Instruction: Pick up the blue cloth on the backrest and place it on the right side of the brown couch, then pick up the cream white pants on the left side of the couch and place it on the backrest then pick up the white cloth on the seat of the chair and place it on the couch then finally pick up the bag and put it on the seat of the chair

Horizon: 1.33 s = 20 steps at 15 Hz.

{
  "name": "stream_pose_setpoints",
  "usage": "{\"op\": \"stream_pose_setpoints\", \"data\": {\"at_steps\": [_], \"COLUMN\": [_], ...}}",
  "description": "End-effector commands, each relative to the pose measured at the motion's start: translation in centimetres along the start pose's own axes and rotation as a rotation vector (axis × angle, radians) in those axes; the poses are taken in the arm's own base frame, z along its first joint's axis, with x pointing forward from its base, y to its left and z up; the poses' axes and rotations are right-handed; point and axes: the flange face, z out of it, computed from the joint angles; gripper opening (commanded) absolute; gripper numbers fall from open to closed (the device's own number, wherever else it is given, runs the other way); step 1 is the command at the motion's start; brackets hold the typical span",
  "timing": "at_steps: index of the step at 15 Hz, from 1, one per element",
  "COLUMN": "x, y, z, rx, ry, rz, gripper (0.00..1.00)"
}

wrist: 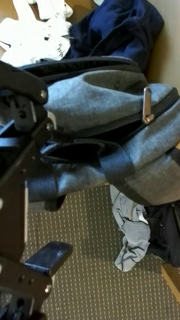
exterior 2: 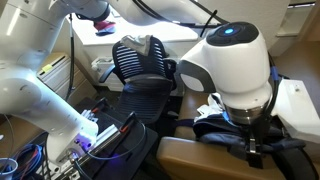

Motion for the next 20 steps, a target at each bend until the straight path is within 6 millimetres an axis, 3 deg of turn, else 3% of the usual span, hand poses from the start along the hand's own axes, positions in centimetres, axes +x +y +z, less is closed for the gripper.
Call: {"op": "stream_pose_setpoints", "data": {"at_steps": [1,5,8,9,11,12,13,20], "x": [0.2,0.6,2.3,1.6,2.3,2.2,2.2,1.7], "y": [0.6,2.0,2.0,1.8,1.8,1.8,1.7,0.5], "z": [0.1,0.8,4.7,2.1,3.3,3.2,3.0,2.6], "rx": [-0.004,-0.007,0.061,0.015,0.046,0.045,0.042,0.063], "ry": [0.001,0.008,0.036,0.025,0.035,0.034,0.031,0.026], "rz": [-0.008,-0.037,-0.042,-0.028,-0.042,-0.042,-0.034,-0.020], "gripper": [1.00,1.00,1.00,1.00,1.00,0.75,0.74,0.25]}}
